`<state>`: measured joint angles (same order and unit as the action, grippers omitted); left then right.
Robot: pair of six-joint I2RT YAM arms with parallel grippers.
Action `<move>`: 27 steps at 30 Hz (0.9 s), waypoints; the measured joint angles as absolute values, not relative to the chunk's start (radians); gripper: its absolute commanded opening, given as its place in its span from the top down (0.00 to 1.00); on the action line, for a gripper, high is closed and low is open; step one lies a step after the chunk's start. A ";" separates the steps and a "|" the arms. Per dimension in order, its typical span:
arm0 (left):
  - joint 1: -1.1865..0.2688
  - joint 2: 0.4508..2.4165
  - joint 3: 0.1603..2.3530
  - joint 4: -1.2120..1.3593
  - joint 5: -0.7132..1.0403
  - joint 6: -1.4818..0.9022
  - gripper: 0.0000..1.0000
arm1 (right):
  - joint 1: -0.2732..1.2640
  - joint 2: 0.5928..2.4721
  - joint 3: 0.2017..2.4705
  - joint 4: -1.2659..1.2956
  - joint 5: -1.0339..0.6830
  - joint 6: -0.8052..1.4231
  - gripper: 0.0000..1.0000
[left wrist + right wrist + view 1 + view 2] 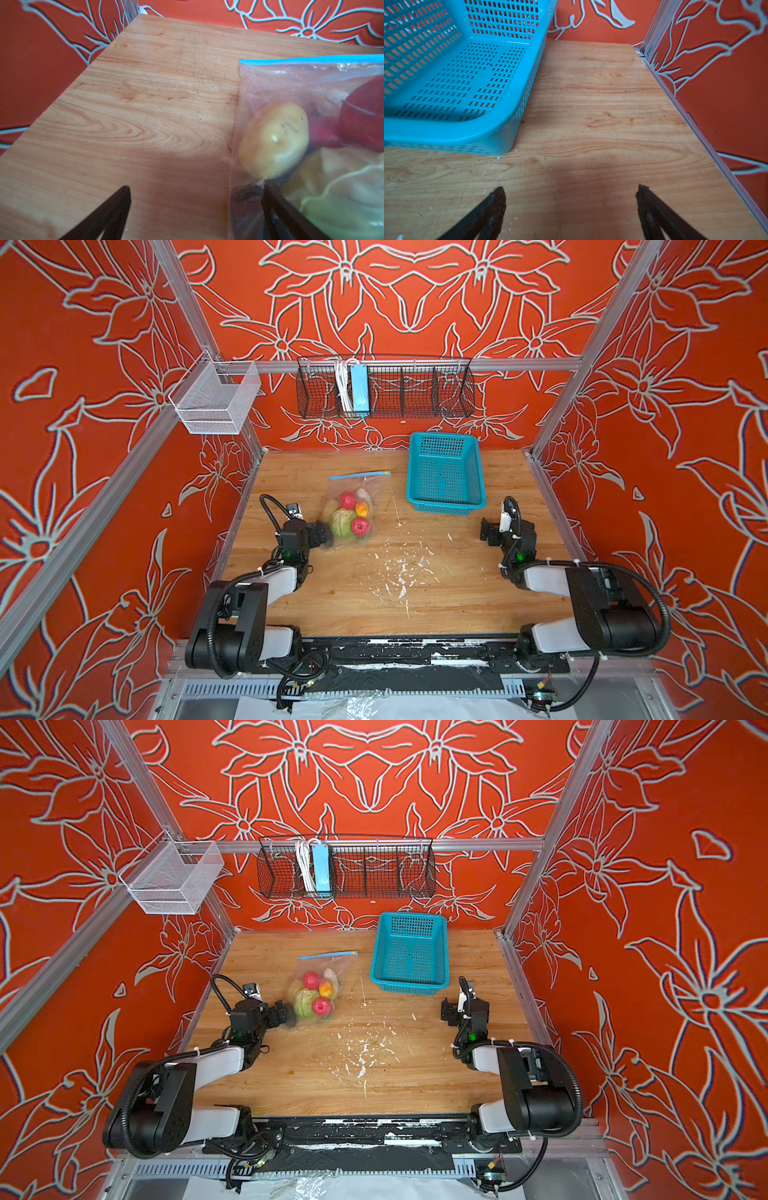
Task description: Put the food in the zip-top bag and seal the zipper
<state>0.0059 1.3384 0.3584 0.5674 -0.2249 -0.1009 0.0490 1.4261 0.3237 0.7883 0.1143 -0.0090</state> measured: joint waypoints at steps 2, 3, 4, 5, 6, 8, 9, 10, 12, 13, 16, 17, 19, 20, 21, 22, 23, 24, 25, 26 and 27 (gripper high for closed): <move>0.006 1.338 0.358 0.567 -0.225 -0.101 0.03 | 0.049 1.426 0.324 0.788 0.114 -0.009 0.02; 0.006 1.338 0.358 0.567 -0.225 -0.101 0.03 | 0.049 1.426 0.324 0.789 0.114 -0.009 0.02; 0.006 1.338 0.358 0.567 -0.225 -0.101 0.03 | 0.049 1.426 0.324 0.788 0.114 -0.009 0.02; 0.006 1.338 0.358 0.567 -0.225 -0.101 0.03 | 0.049 1.426 0.324 0.788 0.114 -0.009 0.02; 0.006 1.338 0.358 0.567 -0.225 -0.101 0.03 | 0.049 1.426 0.324 0.788 0.114 -0.009 0.02; 0.006 1.338 0.358 0.568 -0.215 -0.096 0.03 | 0.049 1.425 0.321 0.793 0.086 -0.021 0.02; 0.006 1.338 0.358 0.571 -0.196 -0.084 0.03 | 0.049 1.421 0.310 0.811 0.058 -0.031 0.02; 0.007 1.336 0.353 0.579 -0.155 -0.064 0.03 | 0.048 1.412 0.288 0.836 0.022 -0.047 0.02; 0.007 1.315 0.321 0.607 -0.085 -0.030 0.03 | 0.049 1.388 0.226 0.897 -0.039 -0.072 0.02; 0.006 1.298 0.295 0.621 -0.065 -0.023 0.03 | 0.049 1.379 0.199 0.917 -0.071 -0.081 0.02; 0.005 1.271 0.247 0.643 -0.070 -0.023 0.03 | 0.049 1.380 0.184 0.918 -0.111 -0.096 0.02; 0.005 1.279 0.252 0.636 -0.082 -0.027 0.03 | 0.049 1.381 0.196 0.908 -0.112 -0.096 0.02; 0.005 1.317 0.306 0.599 -0.119 -0.043 0.03 | 0.045 1.393 0.245 0.872 -0.103 -0.093 0.02; 0.005 1.330 0.327 0.596 -0.131 -0.048 0.03 | 0.044 1.397 0.264 0.867 -0.099 -0.091 0.02; 0.005 1.333 0.336 0.604 -0.144 -0.054 0.03 | 0.042 1.397 0.280 0.863 -0.093 -0.090 0.02; 0.006 1.328 0.335 0.611 -0.158 -0.059 0.03 | 0.040 1.397 0.288 0.865 -0.090 -0.089 0.02; 0.006 1.324 0.334 0.611 -0.166 -0.065 0.03 | 0.040 1.397 0.292 0.863 -0.087 -0.088 0.02; 0.006 1.324 0.335 0.610 -0.175 -0.068 0.03 | 0.040 1.397 0.293 0.858 -0.086 -0.087 0.02; 0.006 1.327 0.336 0.605 -0.181 -0.070 0.03 | 0.040 1.397 0.293 0.852 -0.086 -0.086 0.02; 0.006 1.329 0.340 0.593 -0.184 -0.072 0.03 | 0.040 1.397 0.293 0.849 -0.086 -0.086 0.02; 0.006 1.332 0.343 0.589 -0.187 -0.072 0.03 | 0.040 1.397 0.293 0.845 -0.086 -0.085 0.02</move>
